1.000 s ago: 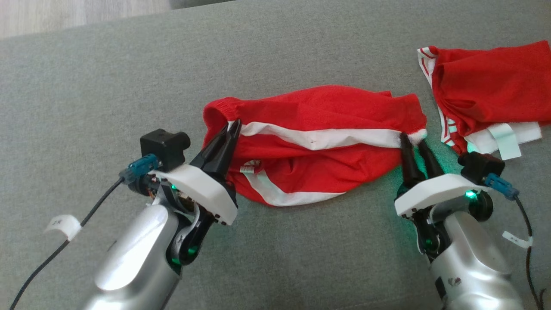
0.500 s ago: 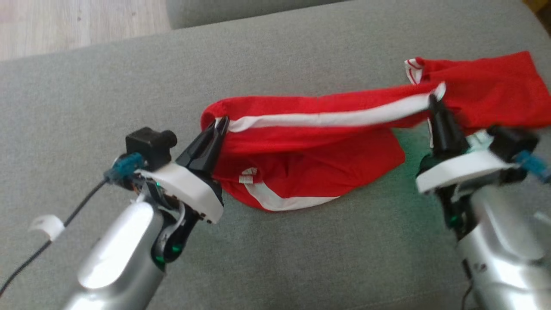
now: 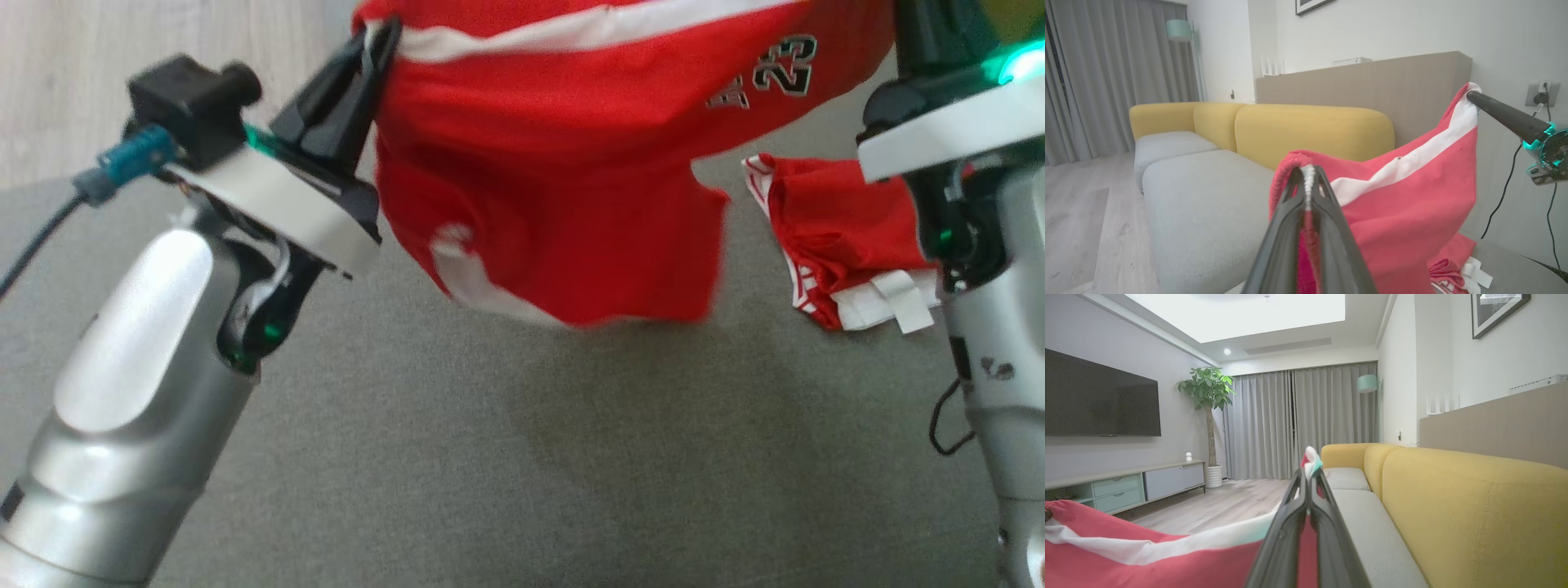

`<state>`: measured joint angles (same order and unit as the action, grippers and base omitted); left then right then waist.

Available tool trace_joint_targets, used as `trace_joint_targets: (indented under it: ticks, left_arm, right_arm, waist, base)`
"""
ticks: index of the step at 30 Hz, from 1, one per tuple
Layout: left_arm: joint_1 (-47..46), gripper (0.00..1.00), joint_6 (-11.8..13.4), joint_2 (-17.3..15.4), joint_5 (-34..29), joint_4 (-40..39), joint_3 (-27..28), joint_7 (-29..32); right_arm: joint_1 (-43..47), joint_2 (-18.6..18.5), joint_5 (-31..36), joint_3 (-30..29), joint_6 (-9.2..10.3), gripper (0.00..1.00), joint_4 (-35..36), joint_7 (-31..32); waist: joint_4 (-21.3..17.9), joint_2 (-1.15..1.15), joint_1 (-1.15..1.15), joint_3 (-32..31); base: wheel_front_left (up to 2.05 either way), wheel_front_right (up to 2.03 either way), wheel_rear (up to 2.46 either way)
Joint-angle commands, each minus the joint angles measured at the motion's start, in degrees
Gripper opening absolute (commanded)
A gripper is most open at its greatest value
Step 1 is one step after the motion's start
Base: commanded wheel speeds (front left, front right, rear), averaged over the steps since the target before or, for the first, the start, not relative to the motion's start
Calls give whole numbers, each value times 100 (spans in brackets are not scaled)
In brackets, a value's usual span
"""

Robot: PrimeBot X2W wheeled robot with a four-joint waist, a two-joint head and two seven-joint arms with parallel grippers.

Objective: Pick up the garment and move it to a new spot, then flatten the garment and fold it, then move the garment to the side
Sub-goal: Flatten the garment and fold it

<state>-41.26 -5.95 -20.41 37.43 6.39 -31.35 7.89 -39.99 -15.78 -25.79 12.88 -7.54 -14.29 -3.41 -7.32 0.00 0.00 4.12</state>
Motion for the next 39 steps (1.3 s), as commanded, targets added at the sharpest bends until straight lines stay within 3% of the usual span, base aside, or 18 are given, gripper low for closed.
trace_joint_targets:
  ticks: [1,12,26,32,39]
  left_arm:
    - [-379,0,-30,-213,30,-192,295,-65]
    - [82,0,2,-342,181,-487,329,-229]
    - [1261,0,327,-948,310,-1871,305,120]
    - [562,0,148,-877,479,-1438,330,336]
    - [-1536,0,-118,-755,276,7,207,225]
  right_arm:
    - [-238,-34,4,56,5,0,207,50]
    - [175,72,433,-88,5,0,605,253]
    - [1410,9,590,-540,5,0,2063,1187]
    - [823,-1,593,-476,5,0,1925,1492]
    - [-1217,-71,644,-134,5,0,661,1339]
  waist:
    - [6,0,0,-134]
    - [50,0,0,-575]
    - [240,0,0,-494]
    - [367,0,0,154]
    - [486,0,0,1399]
  base:
    - [0,0,0]
    - [0,0,0]
    - [0,0,0]
    - [0,0,0]
    - [0,0,0]
